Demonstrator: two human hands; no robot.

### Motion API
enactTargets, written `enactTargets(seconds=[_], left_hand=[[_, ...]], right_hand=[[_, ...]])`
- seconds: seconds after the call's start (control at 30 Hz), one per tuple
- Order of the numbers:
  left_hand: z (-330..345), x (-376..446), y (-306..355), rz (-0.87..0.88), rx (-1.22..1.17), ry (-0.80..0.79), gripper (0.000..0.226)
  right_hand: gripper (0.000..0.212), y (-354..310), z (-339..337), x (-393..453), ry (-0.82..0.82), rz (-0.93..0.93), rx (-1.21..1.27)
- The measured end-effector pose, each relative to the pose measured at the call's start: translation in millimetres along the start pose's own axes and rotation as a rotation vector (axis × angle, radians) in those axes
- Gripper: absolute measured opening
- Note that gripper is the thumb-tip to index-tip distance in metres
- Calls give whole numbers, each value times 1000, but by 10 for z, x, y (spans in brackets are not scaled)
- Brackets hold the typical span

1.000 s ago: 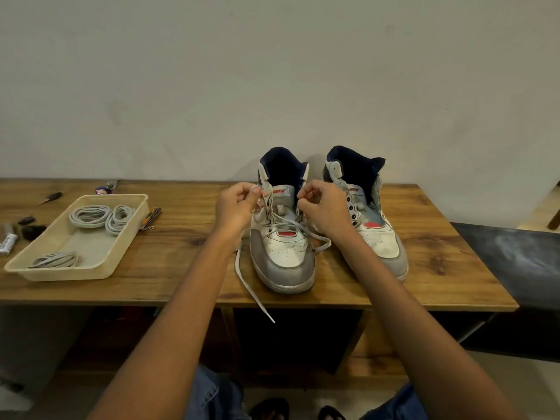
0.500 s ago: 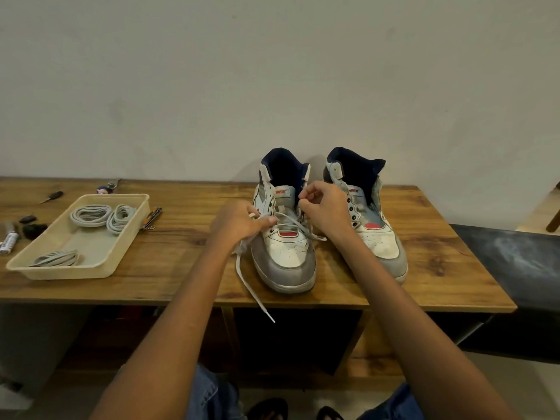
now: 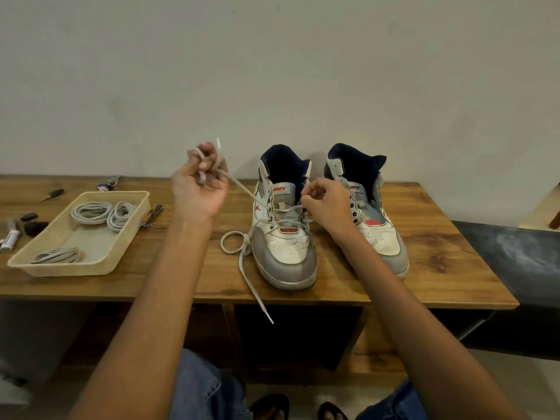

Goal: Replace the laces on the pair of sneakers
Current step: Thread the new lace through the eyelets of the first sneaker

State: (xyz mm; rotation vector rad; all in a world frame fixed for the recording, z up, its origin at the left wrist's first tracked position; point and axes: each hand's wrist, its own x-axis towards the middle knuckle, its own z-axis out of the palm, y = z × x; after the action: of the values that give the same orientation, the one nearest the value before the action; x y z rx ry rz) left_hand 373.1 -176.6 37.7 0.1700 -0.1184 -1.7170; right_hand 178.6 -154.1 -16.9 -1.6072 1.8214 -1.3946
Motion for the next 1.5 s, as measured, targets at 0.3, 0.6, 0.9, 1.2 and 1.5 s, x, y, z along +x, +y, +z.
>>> enactTargets(seconds=[0.3,0.6,0.9,1.2,1.5], left_hand=[[-378,41,-264,111,2348,-20,40],[-259,58,-337,313,1408,234,5],[-385,133,-161,220,1530,613,16],[-480,112,-432,256,2125,-175,16],[-399,19,-488,489,2313,72,7]], right_hand=[[14,-13,17,-8,-2,5,2],[13,-9,-6,1,15,24,-3],[14,-73,94,-37,41,-23,-13],[6,-12,58,-22,66,-59,-96],[8,-10,41,3,47,-95,-208]])
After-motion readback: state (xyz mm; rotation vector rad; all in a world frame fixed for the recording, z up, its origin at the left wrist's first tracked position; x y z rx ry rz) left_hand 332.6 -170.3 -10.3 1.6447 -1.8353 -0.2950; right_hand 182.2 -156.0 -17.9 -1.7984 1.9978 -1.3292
